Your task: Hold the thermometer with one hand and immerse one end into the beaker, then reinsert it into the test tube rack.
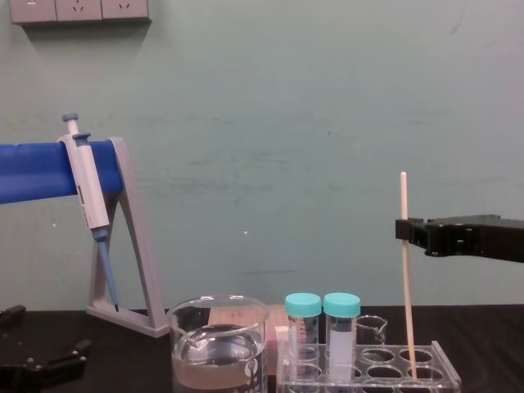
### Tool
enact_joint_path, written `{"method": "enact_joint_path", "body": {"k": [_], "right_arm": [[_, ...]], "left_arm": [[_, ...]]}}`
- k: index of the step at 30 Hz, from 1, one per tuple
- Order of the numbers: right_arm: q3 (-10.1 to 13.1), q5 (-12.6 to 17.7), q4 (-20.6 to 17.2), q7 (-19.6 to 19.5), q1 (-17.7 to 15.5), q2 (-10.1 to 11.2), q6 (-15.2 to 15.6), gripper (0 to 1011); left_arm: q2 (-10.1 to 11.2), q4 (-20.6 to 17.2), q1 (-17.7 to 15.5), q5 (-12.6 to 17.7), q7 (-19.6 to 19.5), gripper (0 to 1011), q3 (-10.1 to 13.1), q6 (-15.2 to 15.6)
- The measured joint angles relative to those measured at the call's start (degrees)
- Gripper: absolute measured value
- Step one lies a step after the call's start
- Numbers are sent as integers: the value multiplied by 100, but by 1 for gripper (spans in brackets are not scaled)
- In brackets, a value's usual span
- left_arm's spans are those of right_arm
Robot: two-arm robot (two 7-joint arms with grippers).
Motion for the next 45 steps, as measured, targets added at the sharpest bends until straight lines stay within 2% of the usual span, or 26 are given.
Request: {"method": "enact_joint_path", "body": {"k": [17, 45], "right_arm": [[-6, -118, 332, 175, 77, -131, -39, 44], [23, -159, 516, 244, 56, -207, -80, 44]], "left_arm": [[0, 0, 0, 0, 0, 1003, 0, 0], [0, 0, 0, 0, 0, 1004, 0, 0]]}}
